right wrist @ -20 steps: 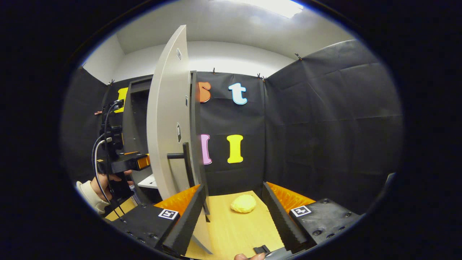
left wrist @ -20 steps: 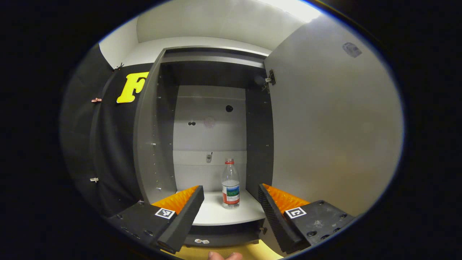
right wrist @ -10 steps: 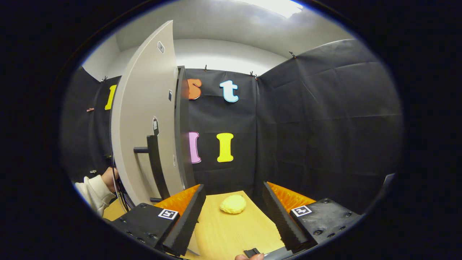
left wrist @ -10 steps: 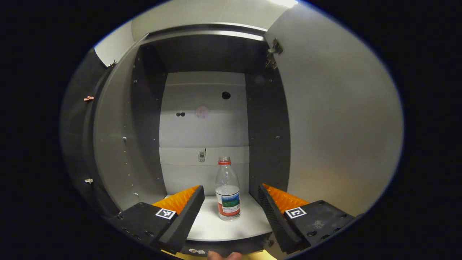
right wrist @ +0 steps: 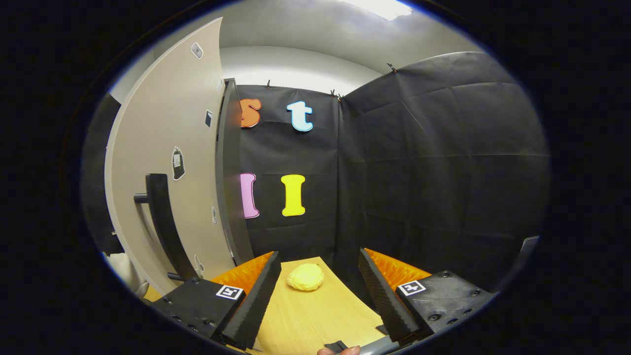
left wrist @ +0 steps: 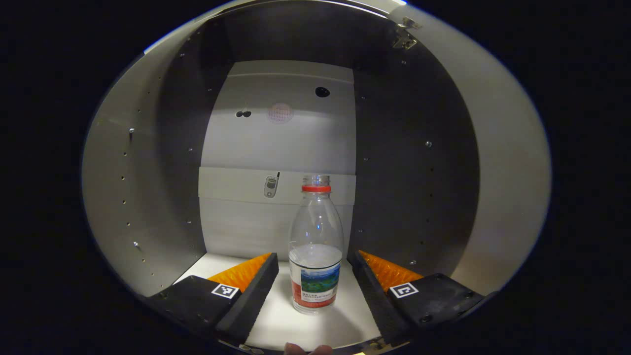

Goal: Open the cabinet door with the right hand, grasp the bottle in the cabinet with the left hand and place it on the coaster, then close the cabinet door with the right hand.

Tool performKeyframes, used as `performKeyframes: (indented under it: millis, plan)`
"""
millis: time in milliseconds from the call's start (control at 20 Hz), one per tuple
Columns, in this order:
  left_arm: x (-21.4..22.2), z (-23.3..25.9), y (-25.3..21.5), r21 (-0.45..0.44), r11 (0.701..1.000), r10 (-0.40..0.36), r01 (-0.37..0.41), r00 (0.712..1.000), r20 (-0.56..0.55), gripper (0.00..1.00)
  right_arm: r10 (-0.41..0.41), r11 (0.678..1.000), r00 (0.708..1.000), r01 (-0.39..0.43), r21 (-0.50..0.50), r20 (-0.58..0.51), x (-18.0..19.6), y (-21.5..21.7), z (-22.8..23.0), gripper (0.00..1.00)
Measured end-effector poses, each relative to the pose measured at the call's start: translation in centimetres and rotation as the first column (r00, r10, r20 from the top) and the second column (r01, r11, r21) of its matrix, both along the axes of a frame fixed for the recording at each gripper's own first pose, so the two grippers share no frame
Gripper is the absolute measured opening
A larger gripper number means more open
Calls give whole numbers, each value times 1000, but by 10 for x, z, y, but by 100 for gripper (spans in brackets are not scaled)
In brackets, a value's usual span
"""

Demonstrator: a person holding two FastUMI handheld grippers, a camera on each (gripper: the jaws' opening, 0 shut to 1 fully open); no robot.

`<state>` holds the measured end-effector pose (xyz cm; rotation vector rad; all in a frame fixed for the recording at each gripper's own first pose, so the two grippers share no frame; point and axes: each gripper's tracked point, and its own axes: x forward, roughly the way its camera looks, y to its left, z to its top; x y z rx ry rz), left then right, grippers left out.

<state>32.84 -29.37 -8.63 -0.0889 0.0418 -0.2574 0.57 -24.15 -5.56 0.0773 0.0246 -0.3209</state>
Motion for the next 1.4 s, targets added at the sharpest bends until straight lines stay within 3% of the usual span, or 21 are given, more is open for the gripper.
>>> performKeyframes:
  millis: [300, 400, 550, 900, 1150, 1400]
  plan:
    - [21, -10, -10, 16, 1000, -21, 21, 1000, 9, 95, -27, 1000, 1000, 27, -14, -12, 1, -6, -2, 98]
    - [22, -11, -5, 13, 1000, -12, 11, 1000, 14, 77, -33, 999, 999, 33, -12, -11, -1, -7, 0, 97]
    - [6, 2, 4, 17, 1000, -15, 15, 999, 33, 77, -22, 1000, 1000, 22, -7, -5, -1, -2, 2, 98]
    - [-59, 29, 54, 33, 999, -13, 10, 997, 73, 77, 19, 1000, 999, -18, -25, 30, -4, 19, 12, 98]
    - [-115, 36, 103, 67, 997, 26, -33, 995, 100, 76, 19, 990, 998, -10, -138, 63, -12, 27, 24, 97]
    - [-171, 28, 152, 40, 997, 63, -67, 994, 93, 76, 48, 997, 998, -46, -65, 29, -12, 39, 17, 98]
